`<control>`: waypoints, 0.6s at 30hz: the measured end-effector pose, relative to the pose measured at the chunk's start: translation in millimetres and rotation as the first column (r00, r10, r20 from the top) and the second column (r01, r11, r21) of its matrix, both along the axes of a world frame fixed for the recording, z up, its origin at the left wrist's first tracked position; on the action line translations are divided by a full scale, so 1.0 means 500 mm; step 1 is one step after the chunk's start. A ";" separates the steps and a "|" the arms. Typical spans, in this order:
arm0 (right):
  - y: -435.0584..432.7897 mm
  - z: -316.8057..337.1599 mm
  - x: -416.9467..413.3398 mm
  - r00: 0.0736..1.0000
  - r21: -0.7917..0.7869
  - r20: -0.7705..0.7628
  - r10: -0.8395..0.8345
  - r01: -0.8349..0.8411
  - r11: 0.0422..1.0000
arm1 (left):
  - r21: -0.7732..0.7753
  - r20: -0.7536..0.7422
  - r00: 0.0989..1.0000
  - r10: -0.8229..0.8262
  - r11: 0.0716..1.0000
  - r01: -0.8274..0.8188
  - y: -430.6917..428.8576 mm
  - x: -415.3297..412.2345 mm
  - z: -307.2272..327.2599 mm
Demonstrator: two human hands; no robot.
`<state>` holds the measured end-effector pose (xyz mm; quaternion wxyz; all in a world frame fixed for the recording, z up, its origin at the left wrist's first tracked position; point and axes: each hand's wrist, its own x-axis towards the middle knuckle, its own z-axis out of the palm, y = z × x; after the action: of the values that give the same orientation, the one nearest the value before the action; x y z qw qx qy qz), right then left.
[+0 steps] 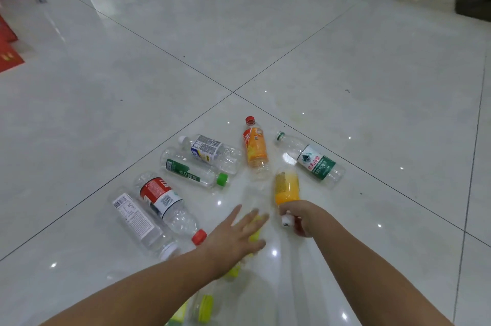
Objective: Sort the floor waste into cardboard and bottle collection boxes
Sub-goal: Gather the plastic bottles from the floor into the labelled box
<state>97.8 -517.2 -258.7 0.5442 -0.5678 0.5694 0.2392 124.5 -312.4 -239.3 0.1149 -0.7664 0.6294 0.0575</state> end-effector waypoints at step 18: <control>0.126 -0.028 -0.185 0.960 0.284 0.094 -0.265 0.230 0.931 | 0.531 -0.706 -0.324 0.630 0.169 -0.830 -0.069 -0.058 -0.033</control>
<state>5.4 -454.1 -272.9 0.6785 -0.4261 0.5617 0.2065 95.7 -346.8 -255.7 -0.3648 -0.8225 -0.0639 0.4317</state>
